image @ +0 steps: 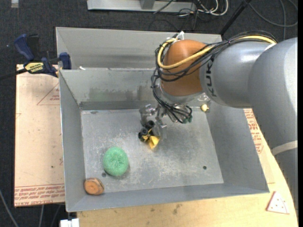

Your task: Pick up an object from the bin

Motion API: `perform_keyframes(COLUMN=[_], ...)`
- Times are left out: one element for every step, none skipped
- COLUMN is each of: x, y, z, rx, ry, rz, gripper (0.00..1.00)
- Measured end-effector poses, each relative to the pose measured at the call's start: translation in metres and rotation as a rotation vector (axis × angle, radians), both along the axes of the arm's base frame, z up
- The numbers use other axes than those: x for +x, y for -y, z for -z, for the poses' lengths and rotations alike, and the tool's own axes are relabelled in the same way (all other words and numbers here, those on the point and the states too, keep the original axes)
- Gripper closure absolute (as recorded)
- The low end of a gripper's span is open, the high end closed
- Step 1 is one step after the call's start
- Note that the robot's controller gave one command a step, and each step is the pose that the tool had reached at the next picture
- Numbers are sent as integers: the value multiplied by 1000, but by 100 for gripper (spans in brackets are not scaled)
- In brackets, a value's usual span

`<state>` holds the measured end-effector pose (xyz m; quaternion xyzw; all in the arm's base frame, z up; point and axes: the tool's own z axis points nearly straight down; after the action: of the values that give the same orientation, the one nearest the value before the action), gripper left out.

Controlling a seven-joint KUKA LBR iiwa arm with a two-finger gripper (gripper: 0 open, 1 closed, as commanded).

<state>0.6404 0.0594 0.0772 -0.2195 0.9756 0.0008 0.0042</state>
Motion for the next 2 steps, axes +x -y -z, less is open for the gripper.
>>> perform_keyframes(x=[0,-33], y=[0,18], z=[0,-2], rx=[0,5], ry=[0,25], rz=[0,-77], gripper=[100,100])
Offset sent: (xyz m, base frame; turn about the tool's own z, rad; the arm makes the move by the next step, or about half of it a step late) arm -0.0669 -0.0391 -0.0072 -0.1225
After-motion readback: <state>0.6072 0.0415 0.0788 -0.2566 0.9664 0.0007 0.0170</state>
